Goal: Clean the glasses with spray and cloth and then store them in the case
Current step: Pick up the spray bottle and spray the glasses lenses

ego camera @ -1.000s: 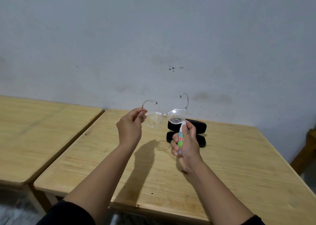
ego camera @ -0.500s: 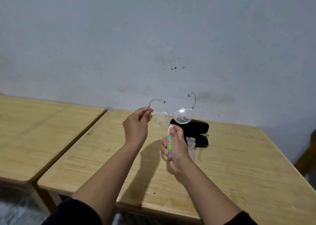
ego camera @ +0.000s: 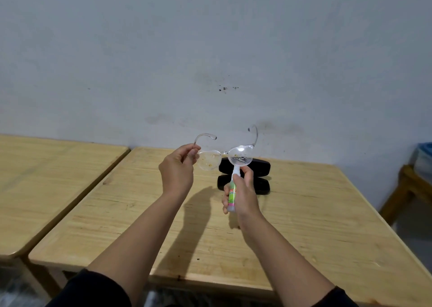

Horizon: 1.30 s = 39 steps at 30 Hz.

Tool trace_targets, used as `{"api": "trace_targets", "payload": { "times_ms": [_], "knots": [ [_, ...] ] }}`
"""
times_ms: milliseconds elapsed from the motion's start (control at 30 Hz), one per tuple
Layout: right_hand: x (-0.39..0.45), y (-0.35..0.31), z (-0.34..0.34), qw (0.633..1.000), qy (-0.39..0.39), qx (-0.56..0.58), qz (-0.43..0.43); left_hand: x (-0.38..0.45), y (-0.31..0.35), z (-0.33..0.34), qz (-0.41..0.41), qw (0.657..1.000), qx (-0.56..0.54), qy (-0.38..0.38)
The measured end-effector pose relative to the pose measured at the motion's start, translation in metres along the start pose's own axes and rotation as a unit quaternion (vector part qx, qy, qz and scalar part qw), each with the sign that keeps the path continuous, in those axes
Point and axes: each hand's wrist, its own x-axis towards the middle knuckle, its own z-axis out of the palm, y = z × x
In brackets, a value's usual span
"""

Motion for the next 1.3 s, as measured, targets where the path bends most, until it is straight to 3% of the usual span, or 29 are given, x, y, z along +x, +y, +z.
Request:
{"api": "trace_targets", "payload": {
  "times_ms": [100,233,467,700,1067,1300],
  "knots": [
    [-0.009,-0.007,-0.038,0.988,0.055,-0.132,-0.057,-0.003,-0.003,0.009,0.003,1.000,0.000,-0.010],
    [-0.027,-0.021,-0.099,0.935,0.140,-0.294,-0.137,-0.010,-0.005,0.028,0.010,0.999,0.005,-0.037],
    [-0.080,-0.056,-0.203,0.854,0.281,-0.397,-0.186,-0.030,0.003,0.070,0.023,0.996,0.011,-0.081],
    [-0.128,-0.052,-0.267,0.854,0.387,-0.336,-0.090,-0.051,0.004,0.102,0.011,0.992,0.012,-0.122],
    [-0.143,-0.013,-0.279,0.879,0.351,-0.314,-0.073,-0.065,0.008,0.117,0.016,0.989,0.037,-0.140],
    [-0.144,-0.006,-0.281,0.870,0.346,-0.338,-0.091,-0.069,0.008,0.114,0.008,0.989,0.035,-0.146]
  ]
}}
